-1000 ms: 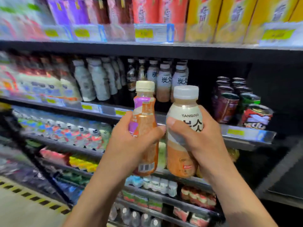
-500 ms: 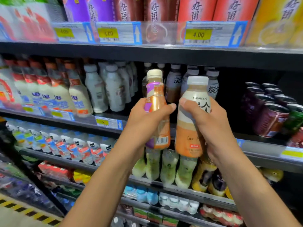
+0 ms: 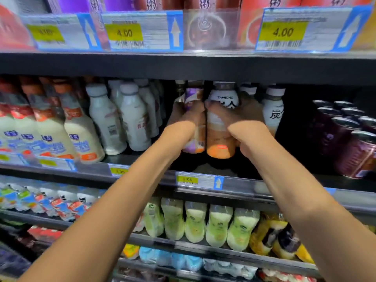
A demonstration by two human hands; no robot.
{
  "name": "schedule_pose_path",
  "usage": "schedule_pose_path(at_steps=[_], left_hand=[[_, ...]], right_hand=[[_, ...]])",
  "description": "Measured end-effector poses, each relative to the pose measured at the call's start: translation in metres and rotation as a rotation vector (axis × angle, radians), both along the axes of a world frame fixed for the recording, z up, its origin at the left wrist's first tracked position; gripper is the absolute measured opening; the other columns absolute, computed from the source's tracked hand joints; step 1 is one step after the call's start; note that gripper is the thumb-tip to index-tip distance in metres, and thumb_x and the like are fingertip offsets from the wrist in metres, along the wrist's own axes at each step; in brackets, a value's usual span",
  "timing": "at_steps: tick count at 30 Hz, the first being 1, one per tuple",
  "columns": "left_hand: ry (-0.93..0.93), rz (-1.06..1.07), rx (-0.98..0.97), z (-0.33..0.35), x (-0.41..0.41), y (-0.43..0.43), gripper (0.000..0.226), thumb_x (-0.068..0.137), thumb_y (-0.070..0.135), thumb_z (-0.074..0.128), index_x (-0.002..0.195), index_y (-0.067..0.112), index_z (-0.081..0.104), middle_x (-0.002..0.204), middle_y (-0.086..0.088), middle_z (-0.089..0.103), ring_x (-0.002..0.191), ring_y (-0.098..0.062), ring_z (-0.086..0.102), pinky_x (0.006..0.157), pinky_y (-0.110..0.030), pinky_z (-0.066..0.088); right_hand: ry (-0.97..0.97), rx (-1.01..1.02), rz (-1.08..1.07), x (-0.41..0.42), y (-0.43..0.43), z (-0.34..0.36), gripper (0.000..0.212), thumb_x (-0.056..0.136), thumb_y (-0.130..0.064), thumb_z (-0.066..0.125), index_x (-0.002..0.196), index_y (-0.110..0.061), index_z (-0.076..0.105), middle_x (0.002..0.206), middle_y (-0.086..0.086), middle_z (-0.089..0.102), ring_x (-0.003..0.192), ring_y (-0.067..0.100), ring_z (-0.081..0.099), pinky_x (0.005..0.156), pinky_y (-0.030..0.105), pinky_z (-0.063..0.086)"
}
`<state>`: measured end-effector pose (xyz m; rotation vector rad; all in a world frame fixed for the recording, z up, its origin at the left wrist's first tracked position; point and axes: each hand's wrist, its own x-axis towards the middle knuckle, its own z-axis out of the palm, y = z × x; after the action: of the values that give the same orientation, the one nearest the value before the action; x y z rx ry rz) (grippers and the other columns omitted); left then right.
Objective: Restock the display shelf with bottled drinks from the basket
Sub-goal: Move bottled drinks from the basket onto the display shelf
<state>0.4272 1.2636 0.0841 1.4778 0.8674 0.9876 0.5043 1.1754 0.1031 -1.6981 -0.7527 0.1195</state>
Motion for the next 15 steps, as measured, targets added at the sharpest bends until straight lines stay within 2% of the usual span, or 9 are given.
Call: schedule_pose_path(at_steps=[1, 3, 5, 6, 9, 11, 13, 15], left_hand=[[0.032, -0.036, -0.008, -0.001, 0.004, 0.008, 0.051, 0.079, 0.043, 0.063, 0.123, 0.018, 0.056, 0.093, -0.002, 0.07, 0.08, -0.021, 0.069, 0.059, -0.021, 0.051], [0.057, -0.141, -0.003, -0.006, 0.008, 0.02, 0.067, 0.069, 0.044, 0.06, 0.13, 0.018, 0.053, 0.099, -0.006, 0.073, 0.085, -0.024, 0.071, 0.073, -0.033, 0.058], [0.029, -0.218, 0.023, -0.013, 0.012, 0.032, 0.066, 0.071, 0.037, 0.062, 0.132, 0.017, 0.048, 0.102, -0.006, 0.073, 0.089, -0.024, 0.072, 0.084, -0.045, 0.059], [0.003, -0.251, 0.036, -0.013, 0.011, 0.035, 0.06, 0.075, 0.03, 0.064, 0.131, 0.016, 0.047, 0.104, -0.006, 0.072, 0.091, -0.023, 0.072, 0.086, -0.047, 0.058], [0.014, -0.327, 0.105, -0.015, 0.012, 0.047, 0.054, 0.073, 0.018, 0.067, 0.125, 0.017, 0.052, 0.107, -0.002, 0.071, 0.096, -0.017, 0.07, 0.086, -0.039, 0.057], [0.02, -0.37, 0.127, -0.019, 0.012, 0.055, 0.051, 0.076, 0.012, 0.071, 0.124, 0.013, 0.053, 0.104, 0.0, 0.07, 0.092, -0.009, 0.071, 0.082, -0.031, 0.055], [0.022, -0.387, 0.159, -0.022, 0.012, 0.06, 0.032, 0.084, -0.002, 0.066, 0.106, 0.019, 0.057, 0.094, 0.006, 0.067, 0.077, 0.004, 0.068, 0.077, -0.022, 0.053], [0.036, -0.394, 0.171, -0.024, 0.013, 0.064, 0.032, 0.084, -0.006, 0.063, 0.098, 0.022, 0.056, 0.093, 0.006, 0.067, 0.078, 0.003, 0.068, 0.082, -0.023, 0.054]], right_hand=[[-0.049, -0.041, -0.019, 0.003, 0.004, 0.001, 0.046, 0.062, -0.057, 0.08, 0.09, -0.023, 0.068, 0.102, 0.003, 0.075, 0.096, 0.025, 0.07, 0.085, 0.043, 0.057], [-0.131, -0.121, -0.065, 0.009, 0.013, 0.0, 0.05, 0.069, -0.054, 0.079, 0.105, -0.02, 0.069, 0.109, 0.005, 0.073, 0.102, 0.026, 0.068, 0.084, 0.035, 0.054], [-0.199, -0.177, -0.105, 0.013, 0.017, -0.003, 0.054, 0.072, -0.055, 0.076, 0.111, -0.019, 0.066, 0.113, 0.006, 0.071, 0.107, 0.028, 0.065, 0.078, 0.028, 0.046], [-0.221, -0.195, -0.113, 0.013, 0.019, -0.005, 0.054, 0.074, -0.056, 0.076, 0.112, -0.019, 0.065, 0.115, 0.007, 0.071, 0.108, 0.028, 0.064, 0.076, 0.026, 0.042], [-0.263, -0.24, -0.137, 0.014, 0.022, -0.008, 0.054, 0.077, -0.053, 0.075, 0.114, -0.016, 0.062, 0.116, 0.007, 0.07, 0.109, 0.027, 0.063, 0.074, 0.024, 0.036], [-0.306, -0.309, -0.173, 0.014, 0.026, -0.009, 0.054, 0.078, -0.052, 0.075, 0.115, -0.014, 0.063, 0.116, 0.007, 0.069, 0.11, 0.027, 0.063, 0.074, 0.024, 0.035], [-0.355, -0.358, -0.216, 0.013, 0.031, -0.011, 0.055, 0.077, -0.053, 0.075, 0.116, -0.015, 0.064, 0.117, 0.007, 0.069, 0.11, 0.027, 0.063, 0.075, 0.026, 0.038], [-0.4, -0.374, -0.254, 0.013, 0.035, -0.015, 0.059, 0.076, -0.055, 0.075, 0.117, -0.015, 0.063, 0.117, 0.009, 0.069, 0.11, 0.028, 0.063, 0.08, 0.03, 0.044]])
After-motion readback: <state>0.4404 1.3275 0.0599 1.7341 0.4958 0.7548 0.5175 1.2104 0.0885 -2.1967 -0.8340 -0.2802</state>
